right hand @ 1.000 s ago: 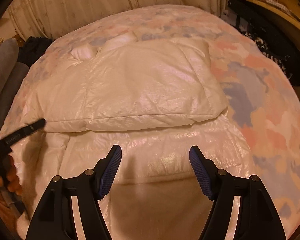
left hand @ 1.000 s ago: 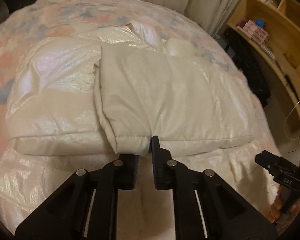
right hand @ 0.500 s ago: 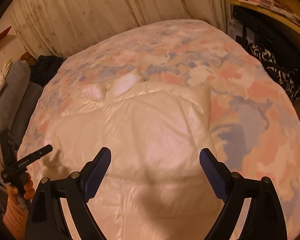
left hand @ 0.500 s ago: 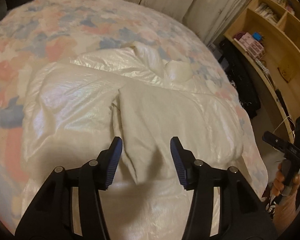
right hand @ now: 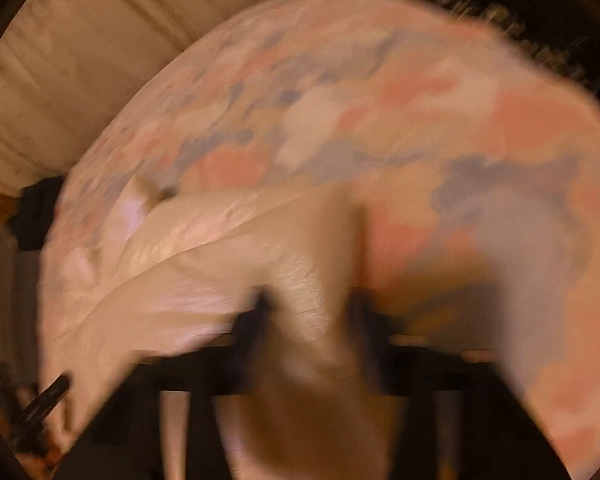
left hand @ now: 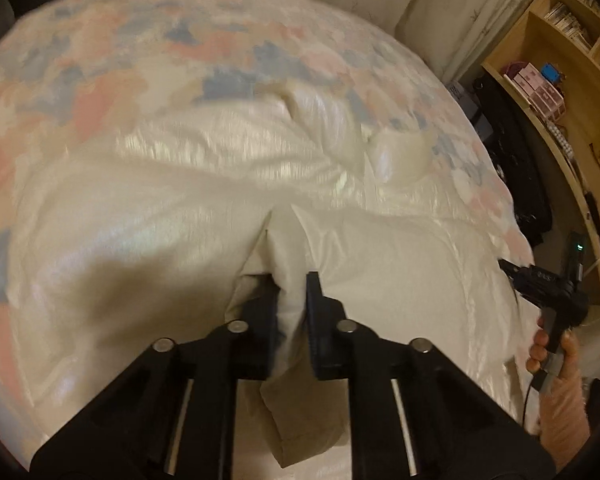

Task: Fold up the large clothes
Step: 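Grasp the jacket fabric with the left gripper while the right gripper pinches the folded edge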

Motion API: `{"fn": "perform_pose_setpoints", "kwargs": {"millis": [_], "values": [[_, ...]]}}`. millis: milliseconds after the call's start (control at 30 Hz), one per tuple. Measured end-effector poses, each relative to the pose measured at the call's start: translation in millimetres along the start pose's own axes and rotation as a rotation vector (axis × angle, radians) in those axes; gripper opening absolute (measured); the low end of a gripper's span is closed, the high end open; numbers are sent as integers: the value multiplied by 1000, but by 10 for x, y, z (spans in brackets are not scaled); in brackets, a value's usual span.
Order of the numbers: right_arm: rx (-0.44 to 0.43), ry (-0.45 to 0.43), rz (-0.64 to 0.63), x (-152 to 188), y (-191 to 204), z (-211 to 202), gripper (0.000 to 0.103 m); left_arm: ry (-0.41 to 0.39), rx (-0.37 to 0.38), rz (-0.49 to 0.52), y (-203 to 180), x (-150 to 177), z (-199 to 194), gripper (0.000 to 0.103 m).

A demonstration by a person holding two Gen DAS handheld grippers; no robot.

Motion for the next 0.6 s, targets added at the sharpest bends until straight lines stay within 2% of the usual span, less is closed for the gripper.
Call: {"fn": "perform_pose_setpoints", "kwargs": {"millis": [67, 100, 200, 333, 367, 400, 433, 467, 500, 533, 600], "values": [[28, -88, -68, -8, 91, -66, 21, -65, -44, 49, -46, -43, 30, 9], [69, -117, -86, 0, 94, -37, 21, -61, -58, 60, -45, -25, 104, 9], [194, -49, -111, 83, 70, 179, 21, -32, -101, 120, -85, 81, 275, 10], [276, -74, -187, 92, 241, -37, 27, -55, -161, 209, -226, 143, 150, 11], [299, -95, -207, 115, 297, -136, 34, -62, -178, 235, -245, 148, 63, 12], [323, -130, -223, 145, 359, -285, 46, -70, -190, 243, -236, 150, -6, 13], [330, -162, -230, 186, 388, -415, 52, -79, -198, 243, -215, 154, -85, 17], [332, -200, -238, 228, 449, -561, 66, -87, -196, 237, -180, 161, -187, 19], [331, -246, -245, 299, 530, -726, 73, -111, -179, 220, -136, 161, -325, 25], [316, -281, -250, 352, 608, -842, 74, -133, -166, 206, -107, 176, -438, 26], [221, -307, -278, 522, 816, -1014, 73, -191, -121, 158, -60, 174, -636, 26]]}}
Point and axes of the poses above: each gripper's, at about its wrist camera, not at the fingertips, and z roughly the way its jaws point, y to its left, x to its underside, the point moved 2 cm from there along z, roughly the way its jaws point, and after that the axes turned 6 degrees about -y, right-handed, at the moved point
